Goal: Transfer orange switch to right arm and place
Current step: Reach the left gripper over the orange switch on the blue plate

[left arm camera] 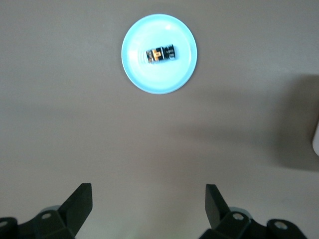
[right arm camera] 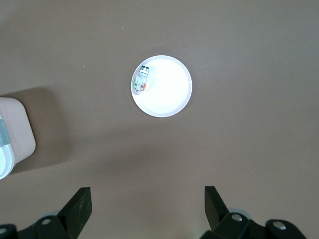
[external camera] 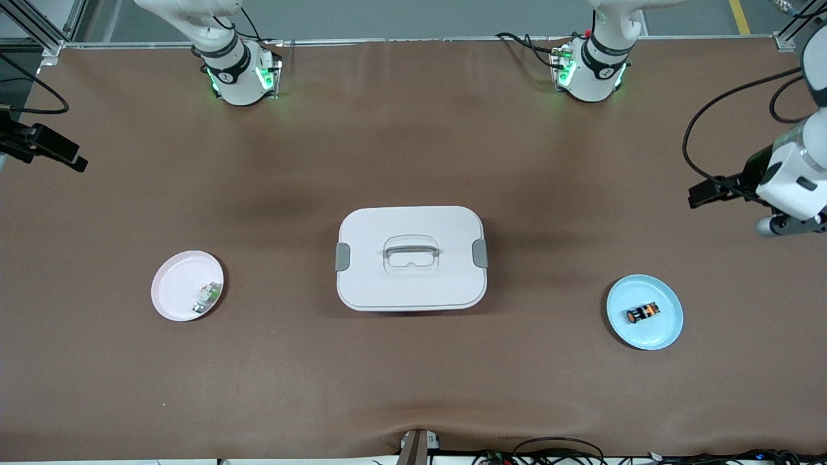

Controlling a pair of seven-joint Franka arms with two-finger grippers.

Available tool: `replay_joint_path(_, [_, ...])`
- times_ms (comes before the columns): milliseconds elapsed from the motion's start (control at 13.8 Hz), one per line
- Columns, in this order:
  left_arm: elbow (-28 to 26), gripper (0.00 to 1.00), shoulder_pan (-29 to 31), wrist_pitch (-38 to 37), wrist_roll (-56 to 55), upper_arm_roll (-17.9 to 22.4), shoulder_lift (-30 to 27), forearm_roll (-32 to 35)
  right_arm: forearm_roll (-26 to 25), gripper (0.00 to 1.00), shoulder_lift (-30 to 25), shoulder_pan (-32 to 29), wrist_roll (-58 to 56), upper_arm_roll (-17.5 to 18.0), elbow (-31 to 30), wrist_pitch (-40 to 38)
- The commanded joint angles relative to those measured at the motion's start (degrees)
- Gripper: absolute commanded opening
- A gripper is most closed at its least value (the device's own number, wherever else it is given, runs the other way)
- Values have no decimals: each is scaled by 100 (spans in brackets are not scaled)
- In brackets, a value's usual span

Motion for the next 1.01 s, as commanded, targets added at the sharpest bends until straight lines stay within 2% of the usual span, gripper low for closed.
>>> replay_joint_path(0, [-522,100,233,777,-74,-17,92,34,-86,100,67,-38,-54,52,145,-96])
replay_joint_path(217, [-717,100,313,1420,-91,-18,514,8,-86,100,67,-30,-45,52,145,-87])
replay_joint_path(940, [-664,100,427,3142,-337,-17,2078,7,-86,100,76,-29,-45,52,145,-87])
